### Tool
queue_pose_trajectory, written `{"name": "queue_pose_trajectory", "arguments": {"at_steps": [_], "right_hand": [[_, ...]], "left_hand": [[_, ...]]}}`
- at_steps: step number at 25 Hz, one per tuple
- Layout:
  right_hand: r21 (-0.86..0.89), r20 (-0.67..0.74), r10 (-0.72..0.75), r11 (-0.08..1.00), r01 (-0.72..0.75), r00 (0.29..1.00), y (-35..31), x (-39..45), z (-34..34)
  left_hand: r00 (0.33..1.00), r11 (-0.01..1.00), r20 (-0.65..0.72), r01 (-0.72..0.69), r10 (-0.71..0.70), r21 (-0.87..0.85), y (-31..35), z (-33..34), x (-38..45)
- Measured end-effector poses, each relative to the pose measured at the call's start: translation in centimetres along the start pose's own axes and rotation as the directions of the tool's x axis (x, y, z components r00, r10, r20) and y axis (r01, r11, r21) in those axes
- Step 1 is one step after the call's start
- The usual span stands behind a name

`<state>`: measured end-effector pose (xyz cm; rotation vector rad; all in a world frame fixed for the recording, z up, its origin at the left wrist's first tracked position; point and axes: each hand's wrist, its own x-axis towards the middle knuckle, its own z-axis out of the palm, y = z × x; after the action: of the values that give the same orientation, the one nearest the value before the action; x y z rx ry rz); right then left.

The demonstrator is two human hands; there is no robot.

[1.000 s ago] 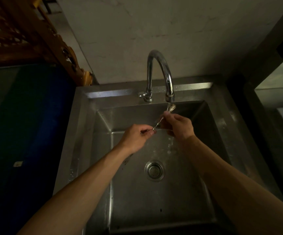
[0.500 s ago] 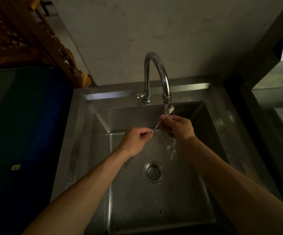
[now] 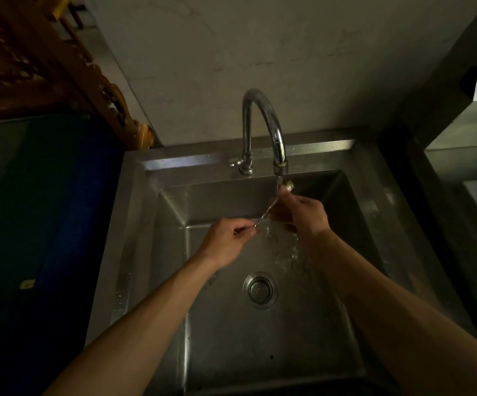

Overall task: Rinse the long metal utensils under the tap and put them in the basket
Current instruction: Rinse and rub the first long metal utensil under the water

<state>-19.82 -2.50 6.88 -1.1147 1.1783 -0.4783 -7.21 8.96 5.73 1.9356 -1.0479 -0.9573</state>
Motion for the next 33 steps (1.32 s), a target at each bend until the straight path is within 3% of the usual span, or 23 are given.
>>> {"name": "queue_pose_trajectory", "arguments": {"at_steps": [17,33], "right_hand": [[-0.076,0.069,-0.005,0.997,0.010,0.998,0.0,-0.2,-0.3],[-0.008,0.086,-0.029,1.000,0.030,0.996,-0.4,-0.6,-0.2]], "left_hand": [[1.000,0.997,0.004,-0.010,0.010,0.077,-1.1,-0.3,-0.2],[1.000,1.000,-0.018,-0.002,0.003,0.031,-1.3,-0.8,-0.4]]}}
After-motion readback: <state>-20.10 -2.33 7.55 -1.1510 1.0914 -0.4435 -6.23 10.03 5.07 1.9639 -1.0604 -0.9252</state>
